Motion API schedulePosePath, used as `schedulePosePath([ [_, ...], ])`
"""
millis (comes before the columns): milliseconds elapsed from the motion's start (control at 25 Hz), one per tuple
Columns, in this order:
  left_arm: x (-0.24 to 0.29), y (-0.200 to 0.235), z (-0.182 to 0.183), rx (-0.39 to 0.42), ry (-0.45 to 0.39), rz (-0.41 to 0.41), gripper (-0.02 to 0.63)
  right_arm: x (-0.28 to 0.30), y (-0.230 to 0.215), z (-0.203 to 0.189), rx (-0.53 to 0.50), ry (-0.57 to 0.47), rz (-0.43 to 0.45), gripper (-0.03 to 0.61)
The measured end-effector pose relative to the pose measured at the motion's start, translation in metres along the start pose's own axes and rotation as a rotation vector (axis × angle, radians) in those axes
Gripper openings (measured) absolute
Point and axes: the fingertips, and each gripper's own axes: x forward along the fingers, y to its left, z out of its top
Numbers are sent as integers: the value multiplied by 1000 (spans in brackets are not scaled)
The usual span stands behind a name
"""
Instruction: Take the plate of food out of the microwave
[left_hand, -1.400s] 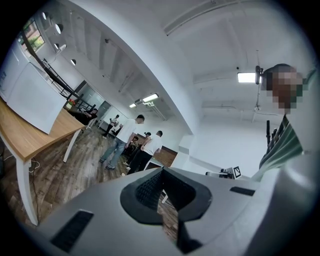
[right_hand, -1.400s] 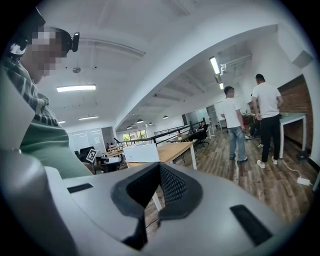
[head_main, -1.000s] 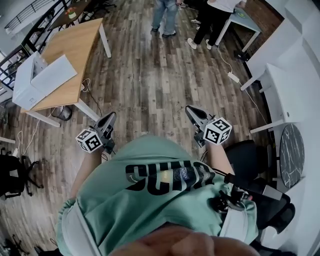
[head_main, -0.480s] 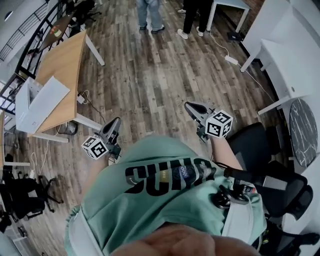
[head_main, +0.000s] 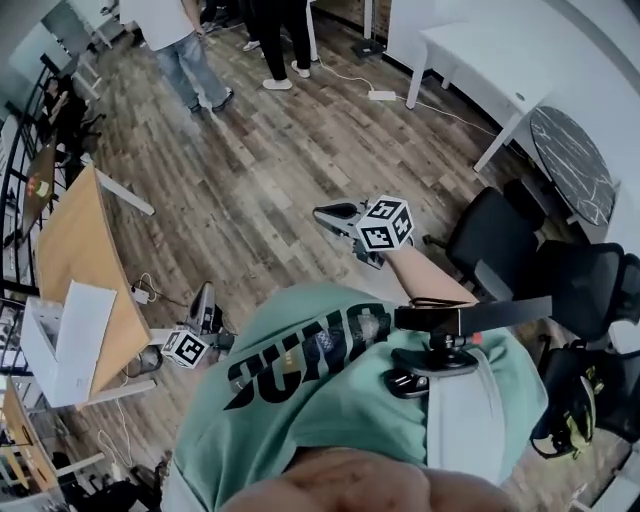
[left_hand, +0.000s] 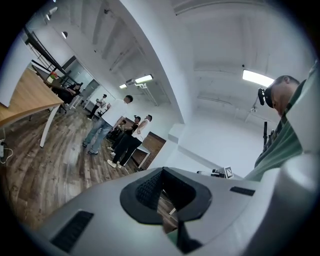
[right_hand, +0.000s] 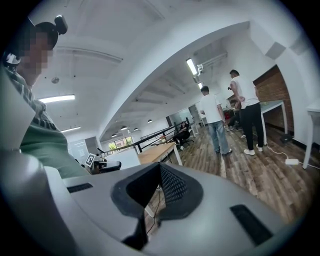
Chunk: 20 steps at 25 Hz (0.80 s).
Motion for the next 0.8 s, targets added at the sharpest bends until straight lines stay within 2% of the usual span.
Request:
schedulePosePath([
  [240, 17, 74, 72, 19, 29, -85, -2, 86, 2, 40, -11, -10, -59, 8],
  [360, 18, 110, 98, 27, 32, -100, -2, 129, 9, 50, -29, 12, -54, 8],
  [520, 14, 153, 113, 0, 11, -94, -2, 174, 17, 47, -49, 86, -25, 8],
  [640, 19, 176, 119, -37, -6, -79, -2, 197, 3, 56, -50, 113, -23, 8],
  [800, 27, 211, 115, -147, -47, -3, -2, 239, -31, 78, -60, 142, 40, 8],
])
